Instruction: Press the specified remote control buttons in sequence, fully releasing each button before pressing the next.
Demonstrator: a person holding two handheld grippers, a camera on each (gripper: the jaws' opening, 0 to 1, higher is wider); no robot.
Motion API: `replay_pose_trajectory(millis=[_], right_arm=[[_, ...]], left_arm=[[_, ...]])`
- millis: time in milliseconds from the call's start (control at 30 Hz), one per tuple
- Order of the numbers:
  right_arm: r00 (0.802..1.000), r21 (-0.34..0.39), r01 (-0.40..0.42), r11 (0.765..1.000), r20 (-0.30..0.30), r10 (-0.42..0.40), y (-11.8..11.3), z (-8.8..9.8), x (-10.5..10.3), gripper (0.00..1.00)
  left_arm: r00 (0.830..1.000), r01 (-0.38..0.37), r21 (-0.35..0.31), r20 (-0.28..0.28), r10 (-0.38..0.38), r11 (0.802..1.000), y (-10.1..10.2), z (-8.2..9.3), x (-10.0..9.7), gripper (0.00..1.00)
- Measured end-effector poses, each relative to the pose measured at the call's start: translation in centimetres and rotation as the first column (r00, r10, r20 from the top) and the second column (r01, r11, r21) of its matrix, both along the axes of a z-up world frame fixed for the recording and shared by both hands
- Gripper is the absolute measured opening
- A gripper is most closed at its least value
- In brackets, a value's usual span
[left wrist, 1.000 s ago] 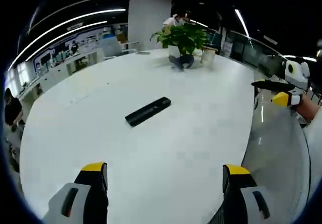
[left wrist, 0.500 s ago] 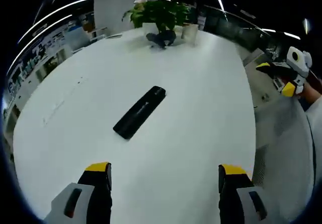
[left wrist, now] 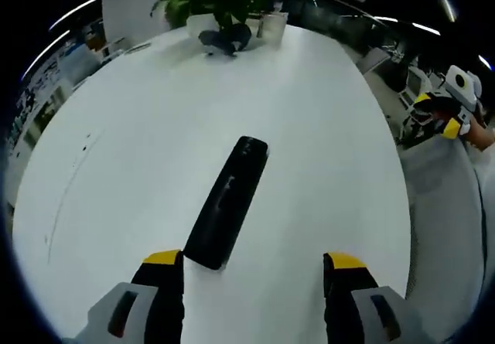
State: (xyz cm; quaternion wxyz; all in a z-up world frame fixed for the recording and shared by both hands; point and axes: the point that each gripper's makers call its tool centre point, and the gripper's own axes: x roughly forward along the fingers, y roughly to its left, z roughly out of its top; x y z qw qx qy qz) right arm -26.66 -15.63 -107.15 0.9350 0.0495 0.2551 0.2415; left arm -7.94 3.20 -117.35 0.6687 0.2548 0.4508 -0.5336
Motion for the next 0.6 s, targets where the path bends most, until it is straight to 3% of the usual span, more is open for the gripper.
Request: replay_pose_trajectory(millis=[133,433,600], right_arm=[[1.000,-0.005,0.015,1.000,-0.010,-0.015,-0.8,-0.2,0.4,0.32],[0.999,-0.006,0.027,1.000,-0.017,-0.027,-1.4,-0.5,1.1,0.27],[1.000,-0.008,0.015,1.000,-0.016,-0.015,-1.1,-0.5,1.2,0.23]], left_arm=[[0.999,0.024,0.018,-0.037,-0.024,1.000,-0.5,-0.9,1.1,0.64],[0.993,0.120,0.101,0.004,-0.121,0.988,-1.3,-1.9,2.3,0.41],[0.967,0.205,0.191,0.109,-0.229,0.960,-1.0,-2.1,3.7,0.25]])
